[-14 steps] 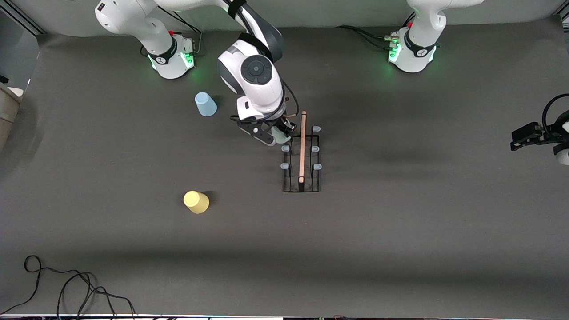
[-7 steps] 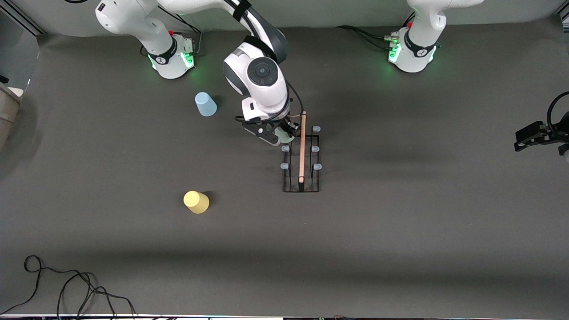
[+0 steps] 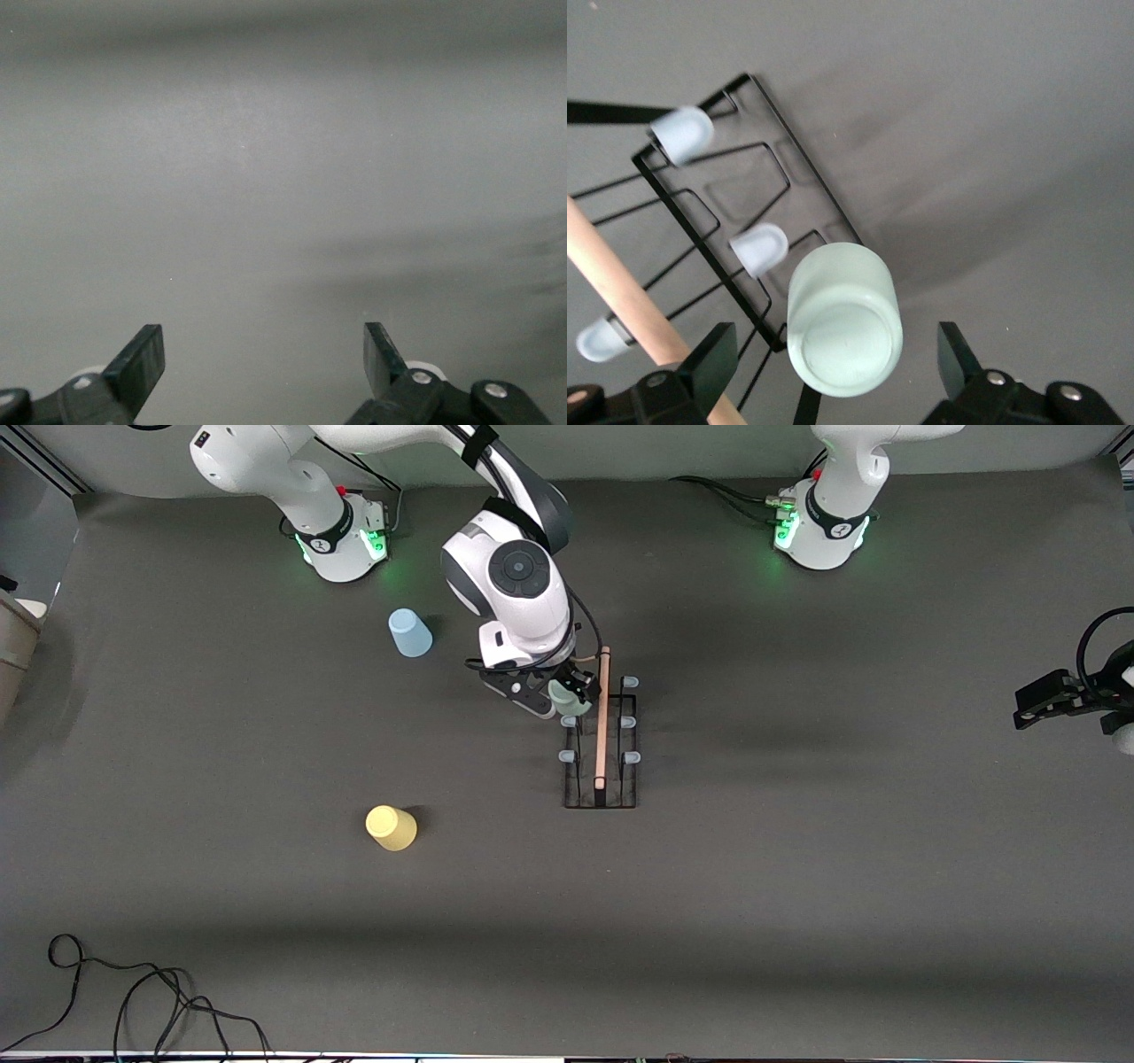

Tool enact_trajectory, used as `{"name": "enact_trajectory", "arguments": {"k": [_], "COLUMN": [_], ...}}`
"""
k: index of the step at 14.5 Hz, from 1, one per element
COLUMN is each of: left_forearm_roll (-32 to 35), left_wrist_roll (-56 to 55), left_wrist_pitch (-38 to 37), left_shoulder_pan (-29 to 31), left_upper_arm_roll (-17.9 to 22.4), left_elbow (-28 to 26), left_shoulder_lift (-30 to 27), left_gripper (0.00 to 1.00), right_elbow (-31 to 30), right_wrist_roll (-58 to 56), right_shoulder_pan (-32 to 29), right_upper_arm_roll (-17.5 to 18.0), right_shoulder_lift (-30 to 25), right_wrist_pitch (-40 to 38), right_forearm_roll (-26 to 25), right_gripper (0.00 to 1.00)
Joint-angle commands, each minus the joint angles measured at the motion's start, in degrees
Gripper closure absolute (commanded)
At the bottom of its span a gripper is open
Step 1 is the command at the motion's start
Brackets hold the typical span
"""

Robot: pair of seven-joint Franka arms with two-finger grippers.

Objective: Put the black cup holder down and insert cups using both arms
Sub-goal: 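Lower the green cup onto a rack peg and open the right gripper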

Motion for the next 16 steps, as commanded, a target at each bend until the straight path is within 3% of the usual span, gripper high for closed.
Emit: {"name": "enact_trajectory", "arguments": {"k": [1,7,12,16], "left_forearm_roll": [-0.01,-0.09,-0.09,-4.05], "left_wrist_roll": [-0.95,-0.33,-0.07,1.24], "left_wrist_pitch": [-0.47,-0.29,0.06,-1.25], "left_shoulder_pan": [-0.10,0.17,-0.36,-1.15], "left_upper_arm_roll": [0.24,0.24,0.24,0.06], "left_elbow": [0.98,0.80,0.45,0.71], "left_shoulder_lift": [0.47,0.56,0.65,0.83], "left_gripper": [0.00,0.00,0.00,0.00], "right_elbow": [0.47,2.23,1.70,0.57], "right_wrist_roll": [-6.20,-22.28,-37.05,-46.21], "right_shoulder_pan": [-3.19,-14.17,-22.09,-27.55], "right_upper_arm_roll": [-0.51,-0.60,-1.39,-1.39], "right_shoulder_lift": [-3.36,-5.04,-3.20,-2.05], "right_wrist_pitch": [-4.03,-11.25,-10.65,-8.63], "right_forearm_roll": [0.33,0.60,-0.10,-0.28], "right_gripper": [0.00,0.00,0.00,0.00]}}
